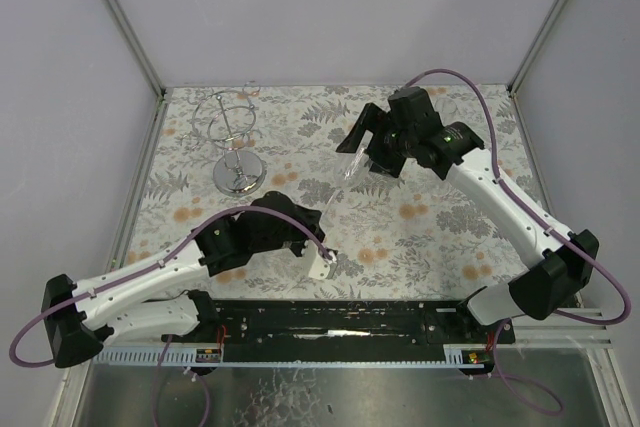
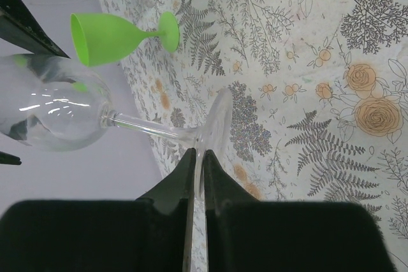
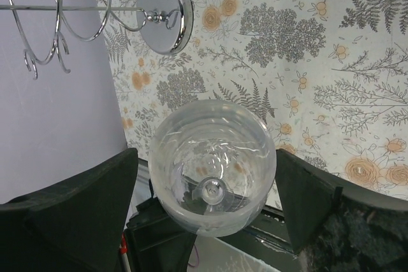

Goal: Take the wine glass off the wine glass rack

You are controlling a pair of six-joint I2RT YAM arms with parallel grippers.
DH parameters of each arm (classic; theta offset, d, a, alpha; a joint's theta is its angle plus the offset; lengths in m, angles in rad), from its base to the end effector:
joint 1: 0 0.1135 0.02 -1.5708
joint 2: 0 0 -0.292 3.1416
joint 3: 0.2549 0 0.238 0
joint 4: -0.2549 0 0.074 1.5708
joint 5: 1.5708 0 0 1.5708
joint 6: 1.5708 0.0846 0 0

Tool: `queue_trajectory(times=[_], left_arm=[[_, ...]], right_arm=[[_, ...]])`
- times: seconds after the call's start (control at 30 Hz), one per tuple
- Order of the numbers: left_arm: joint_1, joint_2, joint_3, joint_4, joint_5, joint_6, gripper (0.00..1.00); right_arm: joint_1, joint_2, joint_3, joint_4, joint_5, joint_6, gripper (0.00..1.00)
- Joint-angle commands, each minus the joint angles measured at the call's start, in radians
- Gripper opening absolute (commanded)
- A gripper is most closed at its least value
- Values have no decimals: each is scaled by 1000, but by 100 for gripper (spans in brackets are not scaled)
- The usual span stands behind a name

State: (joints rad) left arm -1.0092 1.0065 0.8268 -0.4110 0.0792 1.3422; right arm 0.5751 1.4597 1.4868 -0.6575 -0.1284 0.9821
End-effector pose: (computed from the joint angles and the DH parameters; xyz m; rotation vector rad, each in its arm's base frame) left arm 0.1182 -0.2005 0.2899 2.0120 0.7895 0.1066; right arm 0.2826 0.1961 0.3769 0.4054 2.3499 0.9597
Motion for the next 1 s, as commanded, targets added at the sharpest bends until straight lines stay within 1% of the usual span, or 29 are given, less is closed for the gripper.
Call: queue_trajectory(times=[0.0,0.2,0.27,0.37,0.43,0.5,0.6,0.63,0.67,0.7,0.73,0.77,0.8,0.9,0.93,0.97], left_arm=[[-7,-14,-4,120,-9,43,0],[-8,-13,-47,159,-33,88,0],[-7,-13,-54,164,-37,97,0],[-7,-14,-60,164,-42,104,0],[-8,-19,-63,164,-41,106,0],[-7,-22,-67,164,-43,111,0],[-8,-26,-74,169,-52,114,0],[-7,-25,-77,174,-56,113,2],[-7,-23,-77,180,-63,109,11],[-7,-20,-77,187,-71,105,22],[-7,-15,-73,194,-78,94,37],[-7,-7,-66,199,-84,70,54],[-8,2,-55,202,-93,42,64],[-7,40,9,193,-112,-73,85],[-8,55,38,182,-115,-118,89],[-7,73,73,169,-119,-169,91]], right_arm=[[-4,-9,-2,5,-58,-22,91],[-5,-13,-29,-36,-102,-49,85],[-6,-12,-44,-43,-112,-55,82],[-6,-13,-55,-40,-118,-53,73],[-6,-16,-54,-34,-108,-51,65],[-6,-19,-53,-26,-95,-48,55],[-6,-26,-46,-11,-70,-45,46],[-6,-28,-40,-10,-58,-45,45],[-6,-31,-29,-11,-43,-51,45],[-6,-34,-17,-19,-23,-58,44],[-6,-36,1,-31,5,-71,44],[-6,-36,32,-47,37,-92,44],[-6,-34,57,-65,72,-111,44],[-6,-29,137,-112,191,-173,43],[-6,-26,156,-123,231,-195,43],[-6,-24,179,-132,272,-214,43]])
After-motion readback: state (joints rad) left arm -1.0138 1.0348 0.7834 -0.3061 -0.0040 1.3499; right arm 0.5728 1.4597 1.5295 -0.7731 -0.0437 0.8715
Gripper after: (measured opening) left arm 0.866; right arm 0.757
